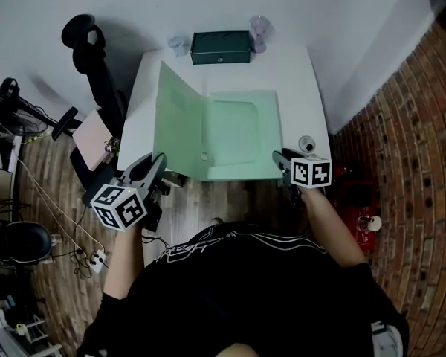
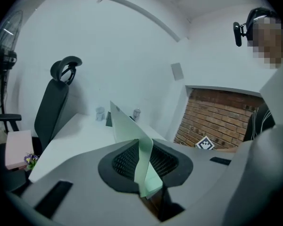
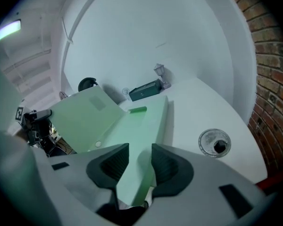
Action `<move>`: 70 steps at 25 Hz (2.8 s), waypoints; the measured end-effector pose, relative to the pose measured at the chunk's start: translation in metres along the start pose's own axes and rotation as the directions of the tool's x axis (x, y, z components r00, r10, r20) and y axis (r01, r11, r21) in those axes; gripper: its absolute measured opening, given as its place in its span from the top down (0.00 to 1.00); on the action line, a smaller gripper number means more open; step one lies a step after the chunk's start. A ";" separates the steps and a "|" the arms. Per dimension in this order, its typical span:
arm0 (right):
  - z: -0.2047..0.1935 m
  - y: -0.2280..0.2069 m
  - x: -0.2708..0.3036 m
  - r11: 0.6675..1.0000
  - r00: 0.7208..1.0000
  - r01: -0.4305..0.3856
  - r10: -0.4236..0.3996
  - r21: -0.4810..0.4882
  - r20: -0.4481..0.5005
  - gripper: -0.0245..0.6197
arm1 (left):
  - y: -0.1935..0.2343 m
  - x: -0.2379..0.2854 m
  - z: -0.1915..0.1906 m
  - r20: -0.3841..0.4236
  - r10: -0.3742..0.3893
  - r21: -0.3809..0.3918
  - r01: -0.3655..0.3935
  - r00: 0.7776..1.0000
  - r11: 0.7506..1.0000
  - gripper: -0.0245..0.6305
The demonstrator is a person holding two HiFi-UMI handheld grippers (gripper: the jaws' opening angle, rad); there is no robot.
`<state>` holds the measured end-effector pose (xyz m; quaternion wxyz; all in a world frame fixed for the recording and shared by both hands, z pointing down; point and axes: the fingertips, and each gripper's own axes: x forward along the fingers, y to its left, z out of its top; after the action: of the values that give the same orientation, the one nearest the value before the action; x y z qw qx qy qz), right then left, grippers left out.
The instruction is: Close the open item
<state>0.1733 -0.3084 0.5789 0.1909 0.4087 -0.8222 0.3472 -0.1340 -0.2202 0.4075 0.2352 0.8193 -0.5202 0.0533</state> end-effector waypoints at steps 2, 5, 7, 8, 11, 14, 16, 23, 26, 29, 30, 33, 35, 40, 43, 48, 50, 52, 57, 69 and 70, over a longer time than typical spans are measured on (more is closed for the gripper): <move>-0.003 -0.002 -0.005 1.000 1.000 -0.020 0.020 -0.002 -0.003 0.74 | -0.018 0.008 0.003 -0.005 -0.019 0.027 0.019 1.000 0.999 0.84; -0.005 0.000 -0.014 0.998 0.998 -0.055 0.055 -0.015 -0.003 0.81 | -0.042 0.021 0.004 -0.022 -0.036 0.071 0.037 0.999 0.997 0.84; -0.004 0.003 -0.020 0.996 0.996 -0.087 0.087 -0.020 0.009 0.85 | -0.055 0.030 0.004 -0.035 -0.042 0.087 0.045 0.999 0.995 0.84; -0.003 0.004 -0.024 0.994 0.995 -0.103 0.103 -0.022 0.015 0.87 | -0.062 0.035 0.004 -0.042 -0.043 0.092 0.047 0.998 0.995 0.84; 0.001 0.002 -0.041 0.990 0.990 -0.135 0.136 -0.037 0.031 0.93 | -0.084 0.052 0.000 -0.061 -0.052 0.107 0.058 0.997 0.993 0.84; 0.008 0.012 -0.056 0.979 0.979 -0.194 0.197 -0.056 0.059 0.96 | -0.104 0.064 -0.006 -0.084 -0.071 0.120 0.081 0.994 0.989 0.84; 0.010 0.018 -0.063 0.971 0.971 -0.224 0.229 -0.078 0.066 0.96 | -0.116 0.073 -0.011 -0.098 -0.082 0.125 0.094 0.992 0.988 0.84; 0.006 0.020 -0.091 0.957 0.960 -0.268 0.276 -0.114 0.057 0.96 | -0.150 0.104 -0.038 -0.131 -0.100 0.115 0.116 0.986 0.987 0.84; 0.008 0.024 -0.102 0.951 0.948 -0.301 0.307 -0.078 0.085 0.96 | -0.158 0.113 -0.048 -0.145 -0.100 0.097 0.115 0.984 0.989 0.84; 0.008 0.026 -0.112 0.946 0.941 -0.317 0.322 -0.066 0.103 0.96 | -0.166 0.124 -0.059 -0.159 -0.096 0.094 0.112 0.983 0.989 0.83; 0.008 0.026 -0.115 0.946 0.940 -0.319 0.324 -0.063 0.106 0.96 | -0.168 0.128 -0.062 -0.165 -0.095 0.099 0.112 0.982 0.989 0.83; 0.005 0.024 -0.120 0.947 0.941 -0.316 0.321 -0.054 0.112 0.96 | -0.175 0.139 -0.072 -0.180 -0.088 0.128 0.112 0.980 0.985 0.83; -0.001 0.021 -0.124 0.949 0.942 -0.313 0.315 -0.041 0.112 0.96 | -0.180 0.145 -0.082 -0.192 -0.080 0.149 0.110 0.978 0.983 0.83; -0.018 0.012 -0.130 0.955 0.950 -0.297 0.297 -0.012 0.099 0.96 | -0.189 0.162 -0.109 -0.240 -0.053 0.218 0.107 0.969 0.970 0.82; -0.022 0.005 -0.133 0.959 0.953 -0.284 0.284 -0.009 0.102 0.96 | -0.193 0.175 -0.123 -0.270 -0.036 0.253 0.107 0.962 0.962 0.82; -0.027 -0.004 -0.140 0.962 0.956 -0.273 0.270 0.006 0.112 0.96 | -0.190 0.190 -0.153 -0.352 0.017 0.310 0.100 0.936 0.946 0.81; -0.027 -0.008 -0.141 0.963 0.957 -0.268 0.265 0.010 0.115 0.96 | -0.187 0.194 -0.163 -0.376 0.036 0.329 0.097 0.926 0.939 0.81; -0.028 -0.010 -0.142 0.964 0.958 -0.265 0.262 0.015 0.116 0.96 | -0.184 0.198 -0.171 -0.398 0.048 0.340 0.098 0.916 0.935 0.81; -0.032 -0.019 -0.144 0.966 0.960 -0.257 0.253 0.024 0.116 0.96 | -0.183 0.205 -0.185 -0.439 0.068 0.367 0.110 0.896 0.924 0.79; -0.026 -0.014 -0.148 0.963 0.953 -0.269 0.262 0.028 0.152 0.96 | -0.204 0.202 -0.188 -0.503 -0.107 0.270 0.273 0.858 0.923 0.53; -0.024 -0.010 -0.149 0.961 0.950 -0.276 0.269 0.022 0.159 0.96 | -0.206 0.200 -0.182 -0.490 -0.116 0.277 0.280 0.864 0.919 0.52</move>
<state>0.2704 -0.2148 0.5105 0.0679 0.3209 -0.8752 0.3554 0.1655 -0.2336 0.5669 0.2123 0.8602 -0.3434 0.3114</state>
